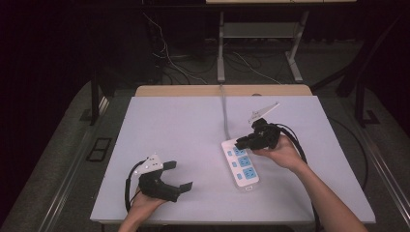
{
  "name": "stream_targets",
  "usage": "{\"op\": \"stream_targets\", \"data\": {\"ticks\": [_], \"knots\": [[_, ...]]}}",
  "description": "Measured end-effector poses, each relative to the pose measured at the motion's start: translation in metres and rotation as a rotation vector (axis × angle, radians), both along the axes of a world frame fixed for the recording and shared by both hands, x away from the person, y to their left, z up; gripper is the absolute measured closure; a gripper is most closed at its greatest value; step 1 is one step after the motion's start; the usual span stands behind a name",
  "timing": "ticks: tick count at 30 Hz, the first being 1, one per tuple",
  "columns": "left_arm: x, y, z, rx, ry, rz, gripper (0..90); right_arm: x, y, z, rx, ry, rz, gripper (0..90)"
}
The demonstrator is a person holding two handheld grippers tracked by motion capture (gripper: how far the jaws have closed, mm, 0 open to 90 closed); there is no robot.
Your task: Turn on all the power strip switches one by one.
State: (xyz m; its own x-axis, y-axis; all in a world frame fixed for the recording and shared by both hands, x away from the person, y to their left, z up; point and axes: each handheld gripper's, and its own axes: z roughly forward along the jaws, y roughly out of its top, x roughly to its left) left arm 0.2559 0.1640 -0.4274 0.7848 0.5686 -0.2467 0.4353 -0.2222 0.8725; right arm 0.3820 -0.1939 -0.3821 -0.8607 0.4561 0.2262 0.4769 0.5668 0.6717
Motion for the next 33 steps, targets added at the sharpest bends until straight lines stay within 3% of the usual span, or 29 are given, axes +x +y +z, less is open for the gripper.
{"op": "stream_targets", "data": {"ticks": [7, 12, 21, 33], "knots": [[0.0, -0.001, 0.0, -0.005, 0.001, -0.002, 0.0, -0.011, -0.019, 0.006, 0.054, 0.002, -0.073, 33.3], [-0.001, -0.001, 0.001, -0.01, -0.003, -0.002, 0.0, -0.025, -0.03, 0.008, 0.072, 0.012, -0.119, 0.5], [-0.001, -0.001, 0.001, -0.014, -0.003, 0.0, 0.0, -0.053, -0.056, 0.008, 0.121, -0.003, -0.181, 0.2], [-0.001, -0.001, 0.001, -0.013, -0.003, 0.003, 0.0, -0.095, -0.089, -0.008, 0.183, -0.008, -0.28, 0.2]]}}
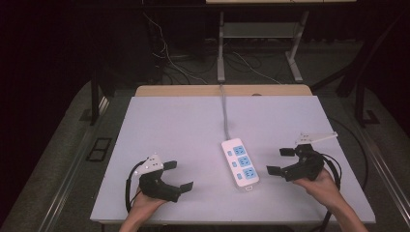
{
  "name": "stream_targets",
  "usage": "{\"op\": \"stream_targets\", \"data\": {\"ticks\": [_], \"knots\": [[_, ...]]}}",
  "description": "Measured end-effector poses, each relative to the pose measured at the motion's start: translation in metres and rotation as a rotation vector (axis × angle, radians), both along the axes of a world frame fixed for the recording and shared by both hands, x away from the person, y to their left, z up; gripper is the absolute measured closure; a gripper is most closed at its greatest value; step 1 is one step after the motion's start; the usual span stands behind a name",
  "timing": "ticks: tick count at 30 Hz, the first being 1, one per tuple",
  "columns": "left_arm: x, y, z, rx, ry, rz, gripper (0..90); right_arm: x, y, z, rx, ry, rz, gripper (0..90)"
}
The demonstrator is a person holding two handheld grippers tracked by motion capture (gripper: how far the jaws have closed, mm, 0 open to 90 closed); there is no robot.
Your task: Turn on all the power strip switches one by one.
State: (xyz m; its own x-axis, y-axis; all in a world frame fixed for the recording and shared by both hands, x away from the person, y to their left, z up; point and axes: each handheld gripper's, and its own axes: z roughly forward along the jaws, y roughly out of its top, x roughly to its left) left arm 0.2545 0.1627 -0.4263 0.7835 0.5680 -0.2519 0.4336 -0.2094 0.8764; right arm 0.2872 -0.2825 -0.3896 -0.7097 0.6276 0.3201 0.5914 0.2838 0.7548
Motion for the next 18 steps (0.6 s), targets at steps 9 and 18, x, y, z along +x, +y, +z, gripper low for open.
{"op": "stream_targets", "data": {"ticks": [9, 18], "knots": [[0.0, 0.0, 0.0, 0.0, 0.001, 0.003, 0.0, -0.026, -0.016, -0.024, 0.055, -0.014, -0.067, 0.2], [0.0, 0.001, 0.0, -0.002, 0.0, 0.006, 0.0, -0.039, -0.022, -0.033, 0.056, -0.044, -0.102, 0.3]]}}
